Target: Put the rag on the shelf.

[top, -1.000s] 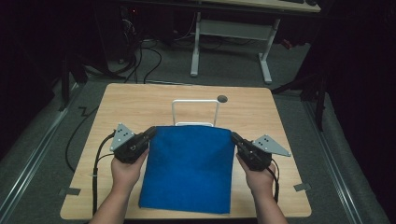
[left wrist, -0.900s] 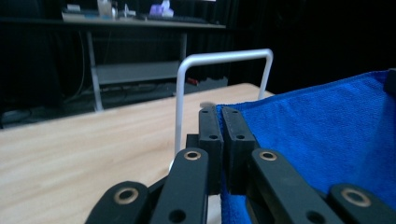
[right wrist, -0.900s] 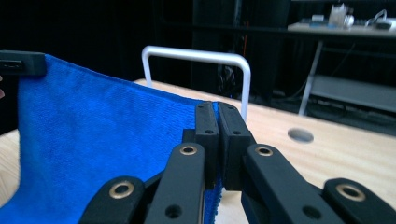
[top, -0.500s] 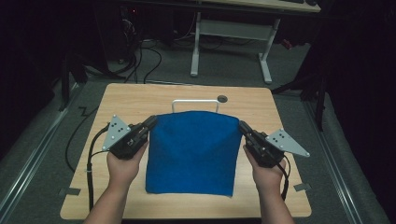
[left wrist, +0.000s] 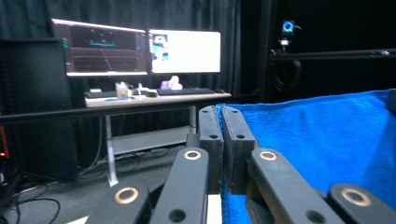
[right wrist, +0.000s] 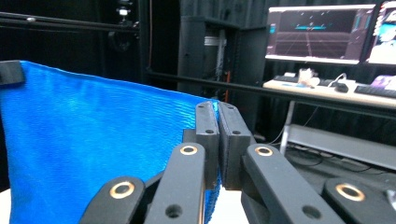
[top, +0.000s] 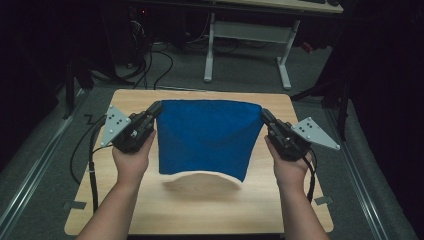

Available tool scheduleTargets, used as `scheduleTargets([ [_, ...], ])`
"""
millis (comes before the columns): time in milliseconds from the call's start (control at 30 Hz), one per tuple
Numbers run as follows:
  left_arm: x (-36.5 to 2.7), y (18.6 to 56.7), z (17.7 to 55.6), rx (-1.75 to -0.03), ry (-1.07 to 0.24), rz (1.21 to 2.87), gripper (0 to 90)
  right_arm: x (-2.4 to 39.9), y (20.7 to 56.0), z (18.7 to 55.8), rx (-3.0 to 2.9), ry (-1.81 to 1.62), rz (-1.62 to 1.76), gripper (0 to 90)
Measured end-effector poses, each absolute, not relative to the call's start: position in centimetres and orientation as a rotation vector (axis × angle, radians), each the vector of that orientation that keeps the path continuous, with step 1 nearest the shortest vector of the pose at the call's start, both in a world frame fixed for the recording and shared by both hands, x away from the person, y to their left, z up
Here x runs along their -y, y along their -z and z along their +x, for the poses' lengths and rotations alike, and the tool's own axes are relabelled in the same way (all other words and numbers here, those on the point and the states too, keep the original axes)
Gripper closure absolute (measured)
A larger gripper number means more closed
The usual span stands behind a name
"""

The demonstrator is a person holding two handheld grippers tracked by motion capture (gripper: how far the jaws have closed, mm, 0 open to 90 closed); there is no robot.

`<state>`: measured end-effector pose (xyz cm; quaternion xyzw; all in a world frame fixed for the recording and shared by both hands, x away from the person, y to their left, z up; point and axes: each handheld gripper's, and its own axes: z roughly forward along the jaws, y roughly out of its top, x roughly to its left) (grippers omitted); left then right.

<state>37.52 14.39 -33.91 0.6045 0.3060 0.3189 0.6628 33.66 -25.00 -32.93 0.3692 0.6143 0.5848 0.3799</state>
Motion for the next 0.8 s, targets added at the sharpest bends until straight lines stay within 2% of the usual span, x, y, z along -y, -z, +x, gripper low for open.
scheduleTargets([
  [800,-13.1,31.0,45.0,-0.77,-0.792,1.451,88.1,24.5,29.0,41.4,-1.534,-1.424,0.981,88.8],
])
